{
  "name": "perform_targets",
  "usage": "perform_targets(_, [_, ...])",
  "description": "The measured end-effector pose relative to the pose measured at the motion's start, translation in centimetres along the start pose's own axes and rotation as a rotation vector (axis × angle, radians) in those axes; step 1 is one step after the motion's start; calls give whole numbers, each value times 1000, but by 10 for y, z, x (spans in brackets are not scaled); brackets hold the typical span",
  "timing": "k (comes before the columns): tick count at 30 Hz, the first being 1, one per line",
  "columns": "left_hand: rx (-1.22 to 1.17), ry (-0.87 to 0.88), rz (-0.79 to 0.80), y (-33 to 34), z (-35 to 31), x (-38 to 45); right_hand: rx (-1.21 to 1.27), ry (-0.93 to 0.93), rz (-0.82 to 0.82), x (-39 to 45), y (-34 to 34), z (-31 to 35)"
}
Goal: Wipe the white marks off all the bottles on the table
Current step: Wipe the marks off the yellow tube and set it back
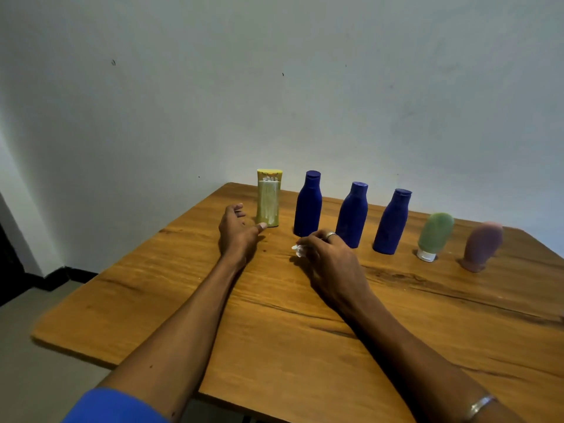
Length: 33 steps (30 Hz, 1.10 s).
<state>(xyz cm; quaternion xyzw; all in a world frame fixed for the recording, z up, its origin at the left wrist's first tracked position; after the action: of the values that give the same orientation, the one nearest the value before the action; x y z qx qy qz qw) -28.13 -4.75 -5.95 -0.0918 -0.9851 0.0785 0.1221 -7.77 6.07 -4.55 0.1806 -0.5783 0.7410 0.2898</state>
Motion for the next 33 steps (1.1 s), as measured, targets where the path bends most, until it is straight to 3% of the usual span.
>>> perform_targets(7, [185,75,210,29,-4,21,9,-22,13,0,3,-2])
perform_targets(15, [272,126,207,36,-7,30,50,20,3,1,2,-10])
perform_targets(25, [184,109,165,21,-17,-13,214,187,-16,-4,-1,-20])
perform_targets(33, [105,113,380,28,-39,-97,379,441,-209,-36,-32,-43])
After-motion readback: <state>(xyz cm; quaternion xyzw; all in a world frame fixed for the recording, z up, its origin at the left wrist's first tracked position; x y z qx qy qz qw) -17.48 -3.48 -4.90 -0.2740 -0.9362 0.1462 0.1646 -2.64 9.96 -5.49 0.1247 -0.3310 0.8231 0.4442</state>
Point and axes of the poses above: each hand's wrist, its own x-axis towards the middle knuckle, its own y-axis out of the palm, z = x × y, the point moved 5 cm from there along x, towards the middle knuckle, and after that the axes turned 1 degree about -y, right-handed, at the moved point
